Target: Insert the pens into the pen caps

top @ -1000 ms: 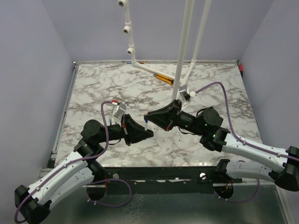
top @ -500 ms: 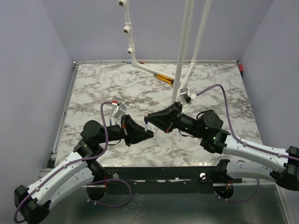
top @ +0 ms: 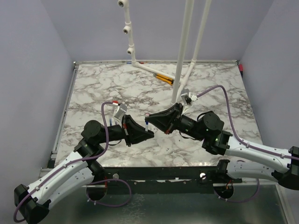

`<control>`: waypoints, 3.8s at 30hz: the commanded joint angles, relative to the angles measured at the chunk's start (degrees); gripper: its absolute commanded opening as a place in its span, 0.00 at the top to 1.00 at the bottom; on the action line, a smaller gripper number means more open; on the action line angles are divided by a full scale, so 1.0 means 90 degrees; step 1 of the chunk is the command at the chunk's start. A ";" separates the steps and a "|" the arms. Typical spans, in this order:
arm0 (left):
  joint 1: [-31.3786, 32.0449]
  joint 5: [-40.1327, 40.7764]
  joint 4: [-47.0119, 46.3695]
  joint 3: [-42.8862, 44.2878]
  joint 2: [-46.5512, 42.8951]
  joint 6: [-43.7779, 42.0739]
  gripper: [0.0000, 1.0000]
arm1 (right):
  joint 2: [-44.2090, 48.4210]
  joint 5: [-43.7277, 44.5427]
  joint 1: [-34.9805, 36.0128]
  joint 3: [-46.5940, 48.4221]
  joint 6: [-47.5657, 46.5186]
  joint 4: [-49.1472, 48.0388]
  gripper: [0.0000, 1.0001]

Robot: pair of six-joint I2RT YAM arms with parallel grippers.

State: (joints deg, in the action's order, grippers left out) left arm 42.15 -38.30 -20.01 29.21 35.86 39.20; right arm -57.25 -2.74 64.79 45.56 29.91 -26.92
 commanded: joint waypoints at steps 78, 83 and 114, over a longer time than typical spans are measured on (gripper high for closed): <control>-0.0052 0.4816 0.4253 0.0861 0.2576 -0.0674 1.00 | -0.1582 0.4608 0.0729 0.1716 -0.0121 0.6189 0.42; -0.0047 0.5268 0.4298 0.0977 0.3154 -0.0696 1.00 | -0.1903 0.4197 0.0508 0.1436 0.0021 0.6071 0.41; 0.0255 0.6405 0.4586 0.1442 0.5290 -0.0664 0.70 | -0.1697 0.3501 0.0320 0.0307 0.0340 0.5670 0.39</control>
State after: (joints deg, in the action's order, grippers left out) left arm 43.75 17.06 19.64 40.51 82.61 32.62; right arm -74.06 29.95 67.83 48.80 32.14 25.32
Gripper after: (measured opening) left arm 0.267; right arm 0.604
